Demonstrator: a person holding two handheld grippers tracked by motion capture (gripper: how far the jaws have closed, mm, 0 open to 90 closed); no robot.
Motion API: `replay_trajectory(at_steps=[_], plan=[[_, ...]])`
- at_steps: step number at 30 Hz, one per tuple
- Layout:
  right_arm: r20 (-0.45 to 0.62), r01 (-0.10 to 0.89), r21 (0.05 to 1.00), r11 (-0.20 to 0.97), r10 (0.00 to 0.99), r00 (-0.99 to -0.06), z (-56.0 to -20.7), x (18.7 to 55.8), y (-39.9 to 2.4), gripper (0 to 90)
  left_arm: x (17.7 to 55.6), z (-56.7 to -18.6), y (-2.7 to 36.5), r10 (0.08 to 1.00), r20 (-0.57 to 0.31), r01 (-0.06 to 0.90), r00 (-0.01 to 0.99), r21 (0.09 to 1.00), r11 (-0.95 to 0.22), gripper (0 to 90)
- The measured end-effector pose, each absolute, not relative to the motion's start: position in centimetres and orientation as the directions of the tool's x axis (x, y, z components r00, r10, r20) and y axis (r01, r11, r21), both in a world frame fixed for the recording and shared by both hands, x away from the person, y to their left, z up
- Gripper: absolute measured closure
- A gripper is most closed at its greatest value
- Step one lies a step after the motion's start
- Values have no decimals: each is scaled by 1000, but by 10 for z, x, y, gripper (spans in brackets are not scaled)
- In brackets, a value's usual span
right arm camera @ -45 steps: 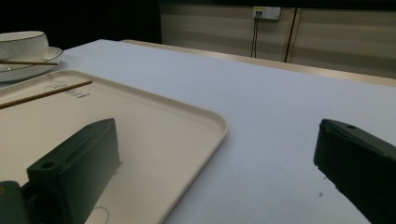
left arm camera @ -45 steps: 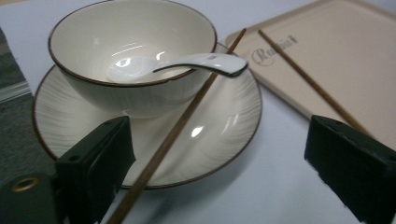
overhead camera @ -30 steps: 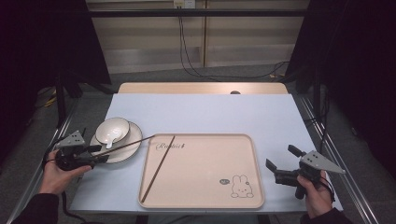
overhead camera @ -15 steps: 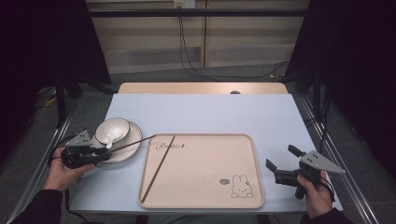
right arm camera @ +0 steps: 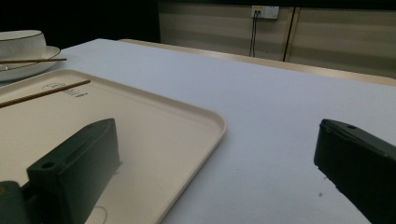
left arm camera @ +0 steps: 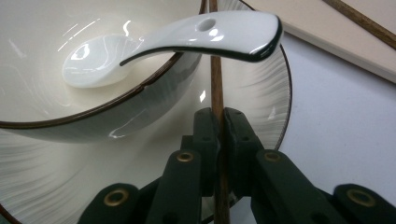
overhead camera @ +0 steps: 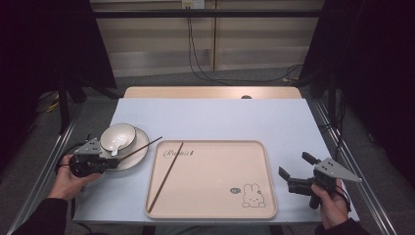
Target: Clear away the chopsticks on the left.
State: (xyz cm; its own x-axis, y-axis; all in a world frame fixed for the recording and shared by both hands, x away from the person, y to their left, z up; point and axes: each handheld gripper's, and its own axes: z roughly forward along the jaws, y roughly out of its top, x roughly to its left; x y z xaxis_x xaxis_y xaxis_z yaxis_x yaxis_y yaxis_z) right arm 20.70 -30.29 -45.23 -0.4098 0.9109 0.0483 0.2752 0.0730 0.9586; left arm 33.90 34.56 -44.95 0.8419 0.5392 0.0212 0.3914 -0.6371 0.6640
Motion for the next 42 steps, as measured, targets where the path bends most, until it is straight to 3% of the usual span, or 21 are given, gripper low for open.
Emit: replay_trajectory(at_steps=[15, 29, 42], plan=[[48, 274, 959, 72, 912, -407, -452, 207, -303, 0, 334, -439, 347, 568, -69, 447, 820, 698, -559, 849], [51, 273, 959, 69, 911, -410, -452, 207, -303, 0, 311, -430, 344, 622, -192, 533, 759, 733, -424, 848], [47, 268, 961, 71, 911, -409, -452, 207, -303, 0, 285, -422, 330, 640, -245, 561, 728, 750, -351, 848]])
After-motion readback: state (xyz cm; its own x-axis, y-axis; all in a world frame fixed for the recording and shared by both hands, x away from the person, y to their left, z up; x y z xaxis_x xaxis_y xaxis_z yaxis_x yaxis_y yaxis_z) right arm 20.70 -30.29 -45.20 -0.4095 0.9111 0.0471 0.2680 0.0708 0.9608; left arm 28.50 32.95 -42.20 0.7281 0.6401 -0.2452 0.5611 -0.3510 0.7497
